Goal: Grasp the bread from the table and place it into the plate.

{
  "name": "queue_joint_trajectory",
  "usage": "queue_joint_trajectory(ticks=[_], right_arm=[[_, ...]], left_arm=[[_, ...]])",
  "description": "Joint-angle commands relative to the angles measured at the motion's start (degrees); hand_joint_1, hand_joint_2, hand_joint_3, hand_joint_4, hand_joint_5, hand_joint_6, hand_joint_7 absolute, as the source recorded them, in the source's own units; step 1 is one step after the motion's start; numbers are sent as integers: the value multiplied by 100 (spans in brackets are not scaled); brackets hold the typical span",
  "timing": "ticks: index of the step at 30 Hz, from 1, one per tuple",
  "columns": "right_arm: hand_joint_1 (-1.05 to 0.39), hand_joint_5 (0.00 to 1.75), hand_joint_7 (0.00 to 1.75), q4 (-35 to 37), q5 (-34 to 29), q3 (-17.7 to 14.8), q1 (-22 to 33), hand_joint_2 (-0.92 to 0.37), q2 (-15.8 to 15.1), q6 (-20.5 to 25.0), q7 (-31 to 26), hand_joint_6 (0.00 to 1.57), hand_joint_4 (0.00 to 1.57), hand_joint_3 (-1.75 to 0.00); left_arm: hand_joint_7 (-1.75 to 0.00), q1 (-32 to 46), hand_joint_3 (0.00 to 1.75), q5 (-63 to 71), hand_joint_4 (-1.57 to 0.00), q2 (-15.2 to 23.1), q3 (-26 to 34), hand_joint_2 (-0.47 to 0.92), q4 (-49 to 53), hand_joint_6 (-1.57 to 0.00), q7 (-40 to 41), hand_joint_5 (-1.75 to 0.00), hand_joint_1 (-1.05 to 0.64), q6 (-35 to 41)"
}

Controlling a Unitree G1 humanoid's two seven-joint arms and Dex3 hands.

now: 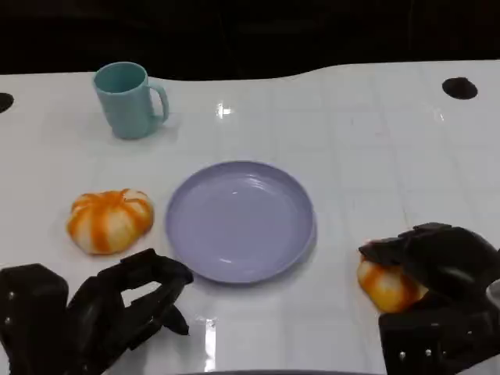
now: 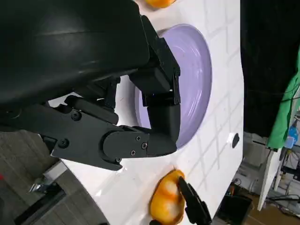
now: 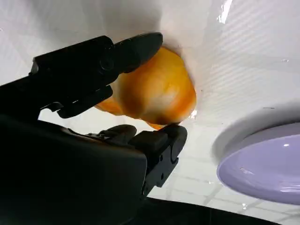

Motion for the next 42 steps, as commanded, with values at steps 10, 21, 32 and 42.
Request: queue_joint_trajectory(ticks=[10, 21, 32, 42], right_arm=[[-13, 81, 9, 696, 313, 47, -370, -90, 287, -89, -861, 98, 83, -1], [-9, 174, 169, 1908, 293, 208, -820, -46, 290, -1300, -2634, 77, 94, -103], [-7, 175, 169, 2283, 288, 249, -908, -32, 439, -1700, -3587, 74, 91, -120], [0, 175, 164, 1912, 621, 84, -982, -24, 630, -1863, -3610, 84, 99, -136]], left_arm=[[-116, 103, 34, -1, -62, 73, 19, 92, -221, -68, 25, -161, -52, 52], [-118, 136, 36, 2, -63, 52, 24, 92, -324, -68, 85, -162, -51, 146], [-118, 298, 36, 9, -61, 36, -24, 92, -465, -65, 75, -162, -47, 119], [-115, 453, 30, 3, -66, 14, -33, 92, -525, -69, 134, -161, -49, 84]])
